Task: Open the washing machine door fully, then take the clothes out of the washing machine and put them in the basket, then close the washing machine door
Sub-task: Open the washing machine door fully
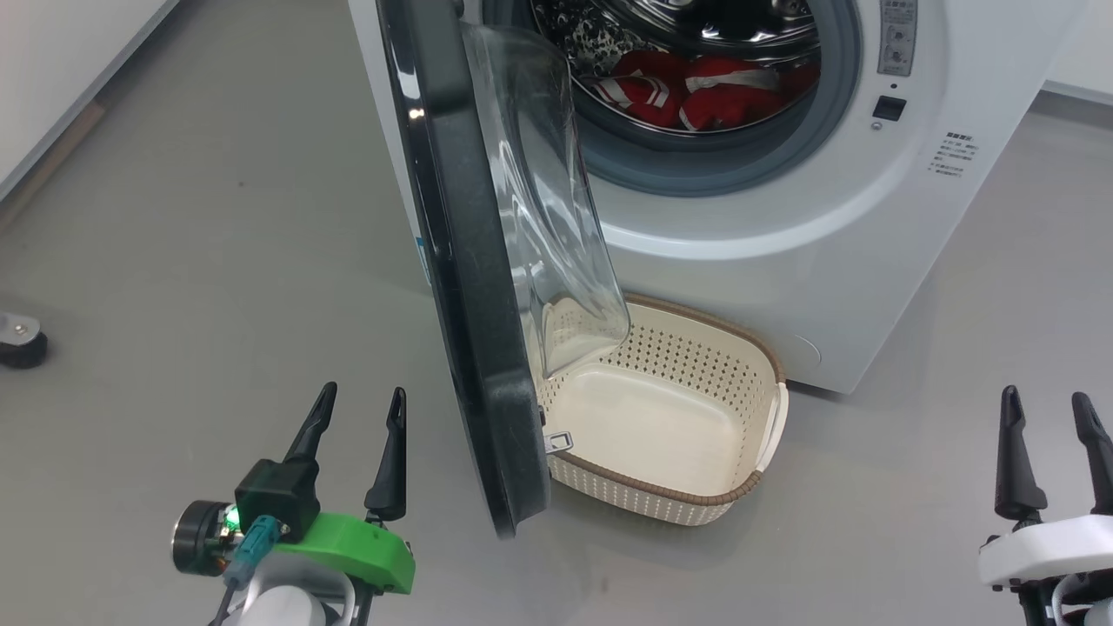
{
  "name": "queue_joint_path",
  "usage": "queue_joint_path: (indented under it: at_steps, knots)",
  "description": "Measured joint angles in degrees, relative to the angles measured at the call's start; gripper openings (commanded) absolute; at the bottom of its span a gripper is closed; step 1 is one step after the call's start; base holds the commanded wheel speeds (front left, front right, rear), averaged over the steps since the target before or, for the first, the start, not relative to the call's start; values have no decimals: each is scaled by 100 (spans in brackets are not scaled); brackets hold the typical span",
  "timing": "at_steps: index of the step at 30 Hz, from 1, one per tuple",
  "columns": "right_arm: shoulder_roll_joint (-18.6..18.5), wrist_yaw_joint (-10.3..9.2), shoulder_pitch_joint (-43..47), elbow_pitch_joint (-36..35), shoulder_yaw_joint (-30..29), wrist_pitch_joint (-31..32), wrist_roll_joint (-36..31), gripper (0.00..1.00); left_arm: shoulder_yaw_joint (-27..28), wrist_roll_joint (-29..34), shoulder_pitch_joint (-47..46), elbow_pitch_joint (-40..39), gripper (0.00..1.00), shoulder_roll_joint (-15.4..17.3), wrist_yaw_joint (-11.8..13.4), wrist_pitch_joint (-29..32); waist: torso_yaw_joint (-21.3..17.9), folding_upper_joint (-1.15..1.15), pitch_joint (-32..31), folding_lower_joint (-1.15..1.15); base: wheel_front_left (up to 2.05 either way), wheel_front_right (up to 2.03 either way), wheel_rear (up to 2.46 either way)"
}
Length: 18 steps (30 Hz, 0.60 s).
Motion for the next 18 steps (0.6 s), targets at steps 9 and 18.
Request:
queue_joint_path:
  at_steps: [9, 18]
  knots:
    - [159, -368, 143, -193, 431, 115, -745, 100, 63, 16, 18, 67, 100, 3, -71, 0, -205, 0, 16, 0, 0, 0, 0]
    - [624, -498, 393, -286, 648, 116, -965, 100, 91, 62, 17, 140, 100, 2, -96, 0, -261, 0, 55, 0, 0, 0, 0]
